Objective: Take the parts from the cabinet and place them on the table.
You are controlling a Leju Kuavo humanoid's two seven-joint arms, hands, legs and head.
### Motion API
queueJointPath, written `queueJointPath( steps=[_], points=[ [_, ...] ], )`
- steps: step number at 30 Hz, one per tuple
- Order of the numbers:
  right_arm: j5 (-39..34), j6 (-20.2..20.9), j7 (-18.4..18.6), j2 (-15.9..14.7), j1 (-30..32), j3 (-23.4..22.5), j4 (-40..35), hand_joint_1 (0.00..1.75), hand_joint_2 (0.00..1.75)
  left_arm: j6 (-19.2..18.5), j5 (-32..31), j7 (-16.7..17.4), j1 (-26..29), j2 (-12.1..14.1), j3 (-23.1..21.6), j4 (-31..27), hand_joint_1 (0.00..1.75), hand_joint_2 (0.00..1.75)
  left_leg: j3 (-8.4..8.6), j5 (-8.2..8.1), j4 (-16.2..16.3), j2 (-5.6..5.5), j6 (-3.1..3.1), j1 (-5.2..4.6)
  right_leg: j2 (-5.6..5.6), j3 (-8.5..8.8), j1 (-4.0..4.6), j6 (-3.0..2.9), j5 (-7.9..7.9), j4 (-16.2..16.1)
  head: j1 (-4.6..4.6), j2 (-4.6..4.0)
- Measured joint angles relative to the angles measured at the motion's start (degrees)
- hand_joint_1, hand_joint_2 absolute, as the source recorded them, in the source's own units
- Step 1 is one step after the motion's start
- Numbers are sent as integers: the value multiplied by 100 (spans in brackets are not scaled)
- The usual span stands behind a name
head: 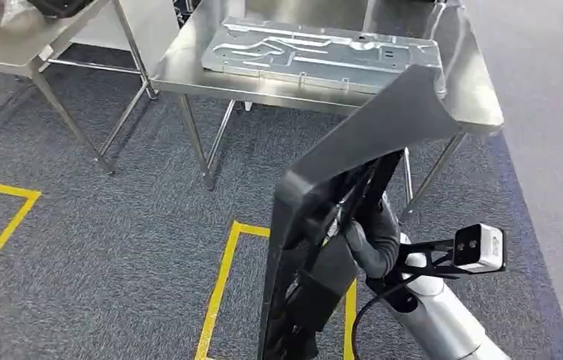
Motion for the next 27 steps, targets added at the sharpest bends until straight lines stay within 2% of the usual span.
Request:
queueJointPath(
  steps=[1, 2, 3, 4, 5, 6, 7, 8, 9, 10, 11, 13, 14, 15, 16, 17, 18, 19, 20, 21, 22, 24, 25, 27],
  points=[
    [-4, 0, 15, 0, -49, 2, 7, 175, 175, 2, 0, -4, 4, 0, 2, 0, 0, 175, 0, 0, -5, 75, 36, -6, -255, -155, 2, 7, -209, 314, -2, 0],
    [-9, 0, 20, 2, -78, 9, 9, 175, 175, 2, 2, -4, 13, -4, 0, 0, 0, 175, -4, -3, -4, 153, 44, -21, -394, -382, -9, 27, -442, 775, 0, 0],
    [-15, 2, 24, 4, -75, 13, 9, 175, 175, 2, 2, -4, 22, -7, 2, 0, 0, 175, -5, -10, -4, 227, 53, -31, -462, -600, -22, 43, -631, 1225, -2, 0],
    [-19, 0, 26, 4, -70, 13, 26, 175, 175, 2, 7, -4, 27, -7, 2, 0, 0, 175, -9, -16, -1, 301, 49, -31, -486, -766, -30, 60, -728, 1560, -2, 0],
    [-26, 2, 39, 2, -72, 15, 39, 175, 175, 2, 11, -4, 28, -7, 2, 0, 0, 175, -5, -23, 0, 369, 41, -31, -505, -814, -41, 69, -687, 1654, 0, 0],
    [-48, 2, 48, 2, -78, 15, 46, 175, 175, 2, 11, -4, 25, -11, 2, 0, 0, 175, 4, -33, 3, 447, 33, -30, -525, -706, -58, 77, -511, 1433, 0, 0],
    [-78, 2, 48, -2, -93, 15, 46, 175, 175, 2, 9, -9, 19, -26, 2, 0, 0, 175, 19, -46, 7, 508, 14, -30, -564, -459, -66, 75, -267, 986, -2, 0],
    [-103, -2, 48, -4, -118, 15, 46, 175, 175, 0, 9, -13, 15, -37, 2, 0, 0, 175, 41, -69, 16, 567, -6, -30, -662, -164, -64, 61, -33, 445, 0, 0],
    [-129, -26, 48, -7, -156, 15, 48, 175, 175, -2, 0, -20, 13, -39, 2, 0, 0, 175, 64, -94, 29, 616, -42, -39, -936, 100, -43, 32, 89, -35, 0, 0],
    [-140, -50, 50, -7, -189, 20, 48, 175, 175, -9, -2, -26, 26, -39, 2, 0, 0, 175, 25, -127, 43, 636, -84, -86, -1028, 137, 27, -5, 18, -90, -2, 0],
    [-142, -83, 44, -7, -197, 26, 44, 175, 175, -13, -2, -33, 12, -39, 0, 0, 0, 175, 73, -135, 44, 672, -118, -84, -911, 116, 18, -39, 41, -102, -2, 0],
    [-131, -120, 54, -33, -197, 35, 46, 175, 175, -15, -2, -37, -9, -39, 2, 0, 0, 175, 112, -134, 29, 759, -174, -83, -838, 98, 48, -90, 30, -93, -2, 0],
    [-127, -125, 57, -46, -210, 37, 44, 175, 175, -15, -2, -39, -19, -39, 0, 0, 0, 175, 132, -155, 31, 789, -217, -76, -798, 110, 19, -140, 46, -127, -2, 0],
    [-127, -125, 55, -48, -214, 37, 29, 175, 175, -18, -2, -42, -20, -37, 2, 0, 0, 175, 114, -237, 108, 636, -248, -45, -782, 142, -8, -169, 62, -155, -2, 0],
    [-133, -127, 46, -50, -252, 39, 28, 175, 175, -20, -2, -42, -8, -39, 2, 0, 0, 175, -2, -411, 365, 420, -255, -43, -757, 139, -14, -224, 59, -159, -4, 0],
    [-135, -127, 46, -50, -272, 46, 28, 175, 175, -31, 0, -37, 1, -44, 0, 0, 0, 175, -217, -642, 807, 313, -262, -36, -727, 136, -11, -245, 56, -159, -2, 0],
    [-142, -138, 46, -50, -281, 52, 28, 175, 175, -35, 2, -37, 13, -44, 0, 0, 0, 175, -473, -853, 1322, 261, -274, -36, -688, 134, 2, -269, 41, -158, -4, 0],
    [-162, -144, 48, -50, -286, 57, 31, 175, 175, -37, 7, -33, 29, -44, 0, 0, 0, 175, -685, -966, 1726, 241, -281, -36, -652, 134, 19, -283, 31, -156, -2, 0],
    [-190, -144, 50, -50, -289, 66, 31, 175, 175, -39, 18, -33, 47, -42, 0, 0, 0, 175, -806, -953, 1915, 239, -275, -37, -608, 143, 32, -286, 25, -155, -2, 0],
    [-223, -142, 50, -52, -293, 74, 31, 175, 175, -44, 20, -37, 56, -37, 2, 0, 0, 175, -794, -818, 1824, 239, -260, -37, -572, 157, 39, -285, 18, -153, -2, 0],
    [-243, -144, 46, -59, -298, 81, 31, 175, 175, -46, 33, -44, 58, -37, 2, 0, 0, 175, -659, -570, 1478, 239, -230, -38, -534, 176, 46, -279, 11, -151, -2, 0],
    [-262, -144, 28, -66, -303, 96, 31, 175, 175, -48, 33, -55, 54, -31, 2, 0, 0, 175, -168, -25, 403, 233, -140, -54, -490, 233, 56, -251, -19, -146, -2, 0],
    [-271, -151, 15, -72, -302, 98, 31, 175, 175, -50, 33, -57, 51, -11, 4, -2, 0, 175, -51, -78, 159, 219, -70, -91, -482, 236, 60, -229, -34, -138, -2, 0],
    [-278, -162, 7, -100, -306, 105, 31, 175, 175, -55, 35, -66, 37, -11, 2, 0, 0, 175, -53, -88, 78, 228, -43, -130, -459, 219, 50, -139, -39, -146, -2, 0]
  ],
)
